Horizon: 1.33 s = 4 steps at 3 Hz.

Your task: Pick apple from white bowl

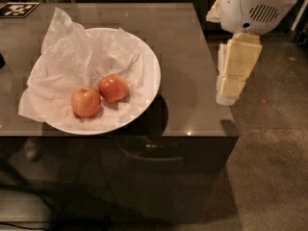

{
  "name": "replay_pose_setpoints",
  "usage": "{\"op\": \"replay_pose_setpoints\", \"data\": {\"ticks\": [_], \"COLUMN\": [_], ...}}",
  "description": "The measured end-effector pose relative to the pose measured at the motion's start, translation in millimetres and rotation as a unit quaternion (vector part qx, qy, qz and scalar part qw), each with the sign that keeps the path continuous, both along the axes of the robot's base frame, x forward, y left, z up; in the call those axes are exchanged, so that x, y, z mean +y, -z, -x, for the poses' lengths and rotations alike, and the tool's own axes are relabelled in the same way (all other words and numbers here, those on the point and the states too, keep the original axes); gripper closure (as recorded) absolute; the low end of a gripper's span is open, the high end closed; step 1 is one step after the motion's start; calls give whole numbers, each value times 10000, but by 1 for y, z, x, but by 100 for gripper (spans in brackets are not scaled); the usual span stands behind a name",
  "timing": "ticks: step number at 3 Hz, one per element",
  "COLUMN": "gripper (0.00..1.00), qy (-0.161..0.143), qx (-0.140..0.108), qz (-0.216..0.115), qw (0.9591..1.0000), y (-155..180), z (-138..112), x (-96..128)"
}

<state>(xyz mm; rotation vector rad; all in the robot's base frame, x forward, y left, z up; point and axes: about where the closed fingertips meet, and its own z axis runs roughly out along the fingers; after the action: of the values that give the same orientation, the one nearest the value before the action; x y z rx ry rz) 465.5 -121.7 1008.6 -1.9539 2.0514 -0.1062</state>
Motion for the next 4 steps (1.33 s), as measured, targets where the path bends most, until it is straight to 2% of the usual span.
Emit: {"op": "replay_pose_setpoints", "data": {"ticks": [1, 2, 3, 4], "gripper": [0, 0, 0, 0], "qy": [-15, -214, -706, -1263], "qx": [-97, -183, -174, -114], "qz": [-49, -269, -542, -754], "qw": [9999, 9992, 9959, 9891], "y": [-2, -9, -31, -42], "z": [-3, -10, -2, 10], "x": [3, 9, 59, 117]}}
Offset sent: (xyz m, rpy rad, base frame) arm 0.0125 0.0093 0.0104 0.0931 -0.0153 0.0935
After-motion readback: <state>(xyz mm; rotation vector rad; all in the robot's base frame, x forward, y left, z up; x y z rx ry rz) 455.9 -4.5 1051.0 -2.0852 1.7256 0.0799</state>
